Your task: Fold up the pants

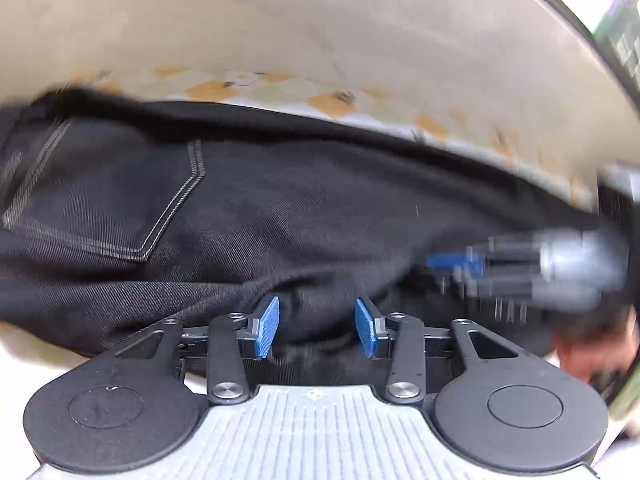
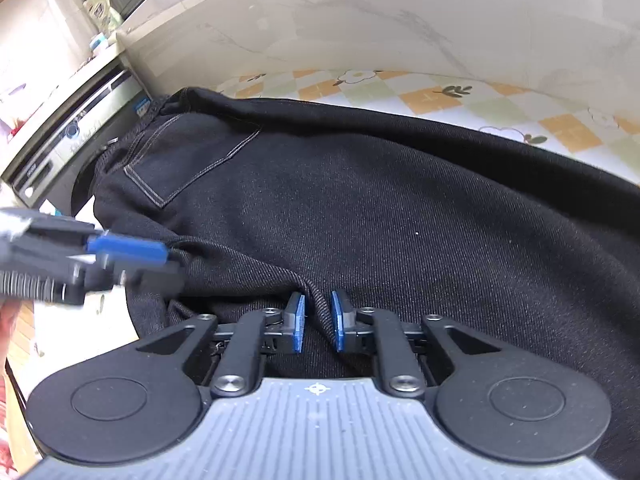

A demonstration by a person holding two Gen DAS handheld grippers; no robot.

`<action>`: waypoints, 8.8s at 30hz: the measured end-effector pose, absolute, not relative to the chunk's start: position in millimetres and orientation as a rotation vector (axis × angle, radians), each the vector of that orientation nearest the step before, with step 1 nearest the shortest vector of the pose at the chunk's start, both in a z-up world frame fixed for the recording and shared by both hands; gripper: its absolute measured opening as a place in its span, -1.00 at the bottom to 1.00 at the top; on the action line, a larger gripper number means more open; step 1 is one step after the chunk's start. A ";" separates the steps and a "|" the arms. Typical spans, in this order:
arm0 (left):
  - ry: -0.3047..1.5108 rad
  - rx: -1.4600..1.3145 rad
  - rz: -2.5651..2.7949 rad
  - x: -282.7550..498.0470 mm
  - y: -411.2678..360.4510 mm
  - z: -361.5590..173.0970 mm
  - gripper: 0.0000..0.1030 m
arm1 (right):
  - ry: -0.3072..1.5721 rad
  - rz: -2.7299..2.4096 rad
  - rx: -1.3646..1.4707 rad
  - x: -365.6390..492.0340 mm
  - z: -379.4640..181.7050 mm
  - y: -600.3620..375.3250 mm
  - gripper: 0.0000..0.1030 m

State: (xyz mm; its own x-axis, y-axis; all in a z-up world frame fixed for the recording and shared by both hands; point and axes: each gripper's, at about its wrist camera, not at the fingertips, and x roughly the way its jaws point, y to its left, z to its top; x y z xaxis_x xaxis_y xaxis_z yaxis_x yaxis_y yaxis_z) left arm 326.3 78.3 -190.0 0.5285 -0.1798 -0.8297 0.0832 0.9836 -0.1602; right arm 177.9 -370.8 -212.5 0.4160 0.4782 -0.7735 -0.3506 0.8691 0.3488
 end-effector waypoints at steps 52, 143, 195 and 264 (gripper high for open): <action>0.936 0.014 0.057 300.6 24.7 -190.9 -0.72 | 0.946 0.547 0.201 153.3 -181.8 -363.5 -0.77; 0.757 -0.718 0.314 249.7 276.8 -132.0 -0.64 | 0.822 0.112 0.161 128.2 -106.0 -453.3 -0.69; 0.973 -0.392 0.003 306.5 159.3 -184.9 -0.16 | 0.929 -0.134 0.330 93.1 -152.0 -519.5 -0.25; 0.939 -0.238 0.179 291.7 -11.3 -230.4 -0.43 | 1.042 -0.102 0.055 157.1 -181.0 -602.3 0.51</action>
